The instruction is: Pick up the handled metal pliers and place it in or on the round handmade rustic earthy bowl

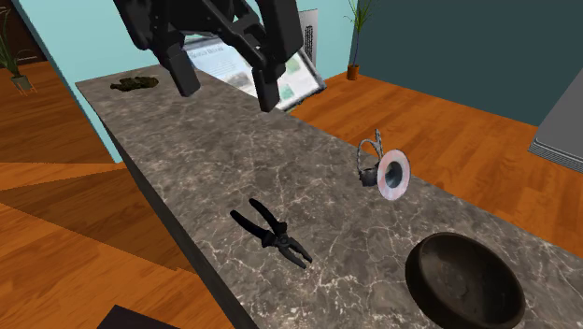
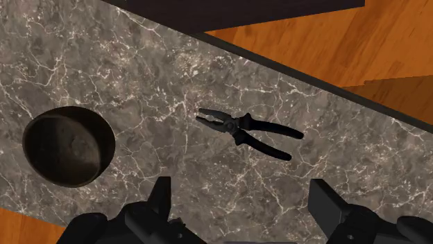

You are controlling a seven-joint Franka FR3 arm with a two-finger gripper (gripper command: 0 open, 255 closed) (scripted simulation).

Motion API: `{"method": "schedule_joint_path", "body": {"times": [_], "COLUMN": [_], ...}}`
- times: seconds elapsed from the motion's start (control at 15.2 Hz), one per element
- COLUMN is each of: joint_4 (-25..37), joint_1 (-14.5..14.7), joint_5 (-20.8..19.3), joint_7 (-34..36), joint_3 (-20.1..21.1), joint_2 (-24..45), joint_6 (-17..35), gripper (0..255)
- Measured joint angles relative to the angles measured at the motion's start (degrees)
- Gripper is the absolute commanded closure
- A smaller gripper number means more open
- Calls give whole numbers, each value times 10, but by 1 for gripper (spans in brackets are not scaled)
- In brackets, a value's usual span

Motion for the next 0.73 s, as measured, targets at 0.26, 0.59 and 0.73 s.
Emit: {"method": "schedule_joint_path", "body": {"times": [0.26,0.59,0.73], "joint_4": [-35,-87,-107], "joint_1": [9,30,40], "joint_5": [-3,-8,-7], "joint_7": [-30,-105,-134], "joint_3": [-16,-56,-68], "joint_2": [8,48,67], "joint_6": [41,128,165], "gripper": [0,0,0]}}
